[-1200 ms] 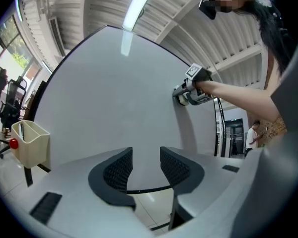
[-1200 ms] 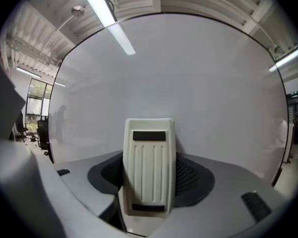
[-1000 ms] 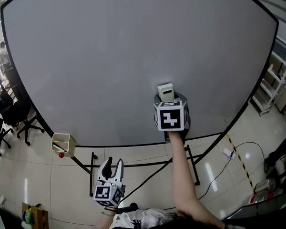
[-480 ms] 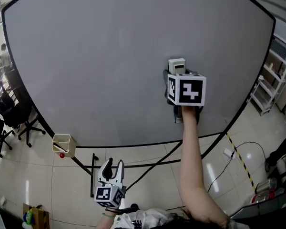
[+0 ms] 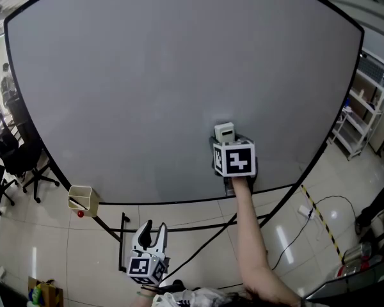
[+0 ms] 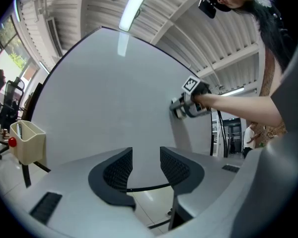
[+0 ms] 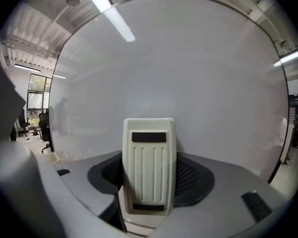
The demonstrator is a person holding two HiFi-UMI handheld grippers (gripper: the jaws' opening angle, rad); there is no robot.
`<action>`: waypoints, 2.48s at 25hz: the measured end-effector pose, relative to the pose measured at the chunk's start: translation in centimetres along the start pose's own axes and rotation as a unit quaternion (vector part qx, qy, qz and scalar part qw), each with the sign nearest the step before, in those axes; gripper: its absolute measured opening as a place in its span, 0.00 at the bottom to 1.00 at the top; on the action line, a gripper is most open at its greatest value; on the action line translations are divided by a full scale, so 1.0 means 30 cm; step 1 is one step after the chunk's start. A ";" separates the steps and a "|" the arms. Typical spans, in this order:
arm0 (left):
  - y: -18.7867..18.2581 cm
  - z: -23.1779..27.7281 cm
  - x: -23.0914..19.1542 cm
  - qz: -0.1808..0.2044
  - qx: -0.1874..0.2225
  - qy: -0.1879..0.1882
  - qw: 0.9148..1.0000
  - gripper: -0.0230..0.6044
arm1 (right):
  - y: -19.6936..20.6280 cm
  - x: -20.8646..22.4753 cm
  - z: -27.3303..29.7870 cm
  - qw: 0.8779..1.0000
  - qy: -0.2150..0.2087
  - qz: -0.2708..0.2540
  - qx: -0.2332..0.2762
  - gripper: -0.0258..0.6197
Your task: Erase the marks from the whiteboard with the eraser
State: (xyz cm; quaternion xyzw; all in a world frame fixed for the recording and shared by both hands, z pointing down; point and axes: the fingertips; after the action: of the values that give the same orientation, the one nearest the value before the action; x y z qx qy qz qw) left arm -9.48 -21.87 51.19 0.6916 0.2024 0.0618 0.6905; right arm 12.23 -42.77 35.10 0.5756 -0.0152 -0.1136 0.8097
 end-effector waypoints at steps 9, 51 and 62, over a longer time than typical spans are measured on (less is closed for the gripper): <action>0.032 -0.023 0.011 0.014 -0.007 -0.013 1.000 0.28 | -0.051 -0.134 0.017 0.996 0.034 -0.084 0.007 0.47; -0.024 -0.951 0.099 0.005 -0.007 0.014 1.000 0.28 | 1.043 -0.945 -1.117 0.986 -0.150 0.051 -0.048 0.47; -0.019 -0.967 0.154 0.012 -0.010 0.015 1.000 0.28 | 1.068 -0.941 -1.162 0.986 -0.156 0.040 -0.046 0.46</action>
State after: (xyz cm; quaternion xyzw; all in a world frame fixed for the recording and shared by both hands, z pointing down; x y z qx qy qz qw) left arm -15.97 6.77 50.87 0.6858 0.2038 0.0825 0.6938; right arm -4.52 5.28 56.32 0.5117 -0.1593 -0.1698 0.8270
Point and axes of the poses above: the fingertips, and each gripper's own axes: z forward along the fingers, x to its right, y out of its underside, and after that the axes turned 1 degree about y, right-handed
